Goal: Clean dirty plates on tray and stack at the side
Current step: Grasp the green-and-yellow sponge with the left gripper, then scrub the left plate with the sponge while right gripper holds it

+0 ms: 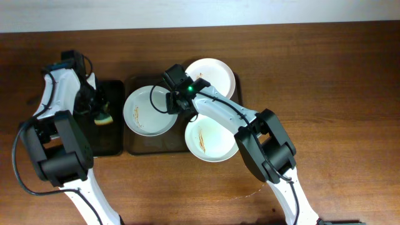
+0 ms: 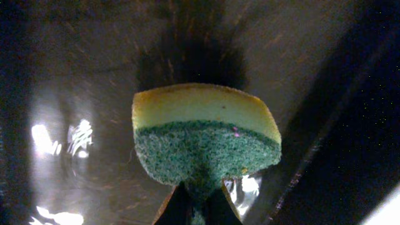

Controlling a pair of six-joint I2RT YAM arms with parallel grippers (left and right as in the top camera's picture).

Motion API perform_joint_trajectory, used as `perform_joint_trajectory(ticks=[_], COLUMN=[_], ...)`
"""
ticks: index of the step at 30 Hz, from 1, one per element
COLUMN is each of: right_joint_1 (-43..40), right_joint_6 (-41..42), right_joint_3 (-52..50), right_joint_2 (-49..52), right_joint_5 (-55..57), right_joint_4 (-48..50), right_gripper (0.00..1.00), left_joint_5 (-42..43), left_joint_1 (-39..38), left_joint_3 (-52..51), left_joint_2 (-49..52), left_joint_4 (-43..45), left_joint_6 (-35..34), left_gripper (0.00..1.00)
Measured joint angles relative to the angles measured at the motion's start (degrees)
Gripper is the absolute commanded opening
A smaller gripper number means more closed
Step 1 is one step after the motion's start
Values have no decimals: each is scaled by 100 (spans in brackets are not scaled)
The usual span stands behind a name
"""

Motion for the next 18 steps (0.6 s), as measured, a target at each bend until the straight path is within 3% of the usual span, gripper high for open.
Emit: perform_joint_trajectory(ticks=[3, 7, 13, 18], right_joint_1=[-24, -289, -420, -420], right_joint_6=[-2, -2, -2, -2], right_joint_3=[0, 0, 0, 0], right_joint_2=[0, 31, 50, 55], right_joint_5=[-72, -778, -1115, -1126], right_joint_4=[2, 4, 33, 63], right_gripper=[4, 4, 4, 4], left_joint_5=[74, 575, 780, 817], left_joint_1=[-109, -466, -1060, -1292], left_joint_3=[664, 695, -44, -717], left_joint_2=[-24, -66, -79, -127], left_joint_4=[-442, -557, 20, 684], left_joint_6=[256, 520, 503, 92], left_gripper=[1, 1, 1, 1])
